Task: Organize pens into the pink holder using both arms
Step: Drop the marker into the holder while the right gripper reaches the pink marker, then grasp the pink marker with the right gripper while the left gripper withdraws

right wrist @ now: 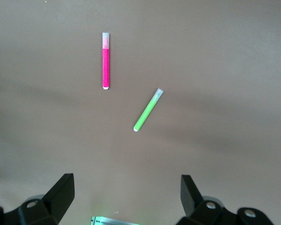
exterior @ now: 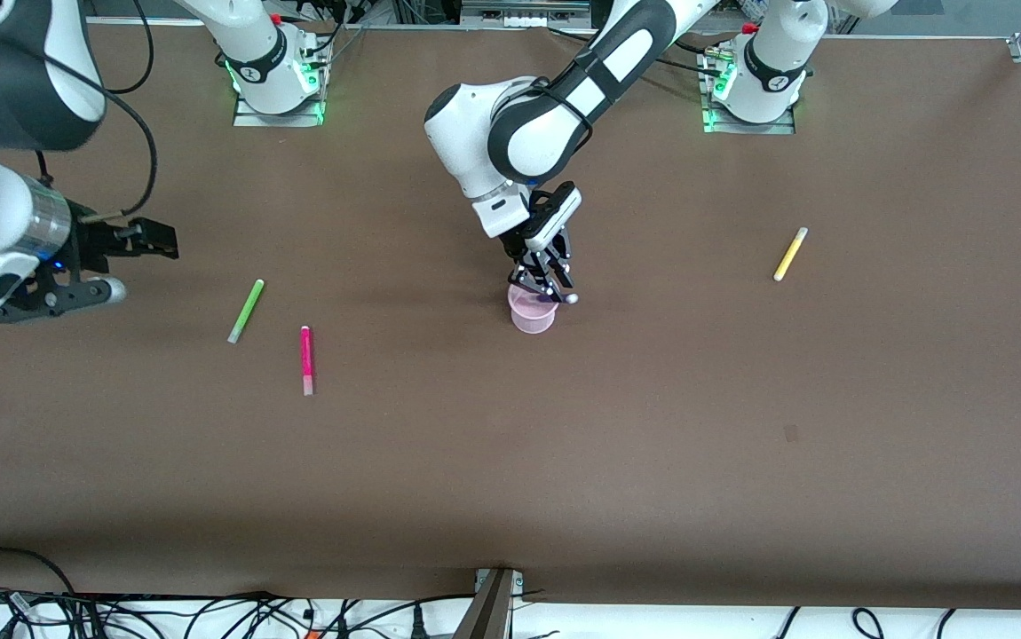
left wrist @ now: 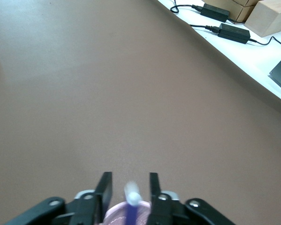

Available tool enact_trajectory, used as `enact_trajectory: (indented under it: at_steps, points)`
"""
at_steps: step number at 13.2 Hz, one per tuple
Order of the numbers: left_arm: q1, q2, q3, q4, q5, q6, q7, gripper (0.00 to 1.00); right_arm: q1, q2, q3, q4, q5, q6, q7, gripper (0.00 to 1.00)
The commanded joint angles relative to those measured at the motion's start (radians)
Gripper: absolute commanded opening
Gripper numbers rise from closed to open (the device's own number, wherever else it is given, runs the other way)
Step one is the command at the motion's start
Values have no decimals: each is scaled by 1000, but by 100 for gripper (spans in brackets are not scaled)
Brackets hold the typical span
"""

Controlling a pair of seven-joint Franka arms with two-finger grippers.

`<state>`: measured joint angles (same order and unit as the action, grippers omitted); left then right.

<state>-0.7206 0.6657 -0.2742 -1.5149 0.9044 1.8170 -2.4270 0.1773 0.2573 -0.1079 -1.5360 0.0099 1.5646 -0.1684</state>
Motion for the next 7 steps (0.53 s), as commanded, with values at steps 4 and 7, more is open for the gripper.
enact_trajectory:
  at_steps: [4,7]
  points:
    - [24,-8,15,125,5,-51,125,87,63,186,10,-45,16,230,4,100]
    - [143,-82,7,205,-198,-67,432,100,83,267,10,-73,100,347,24,100]
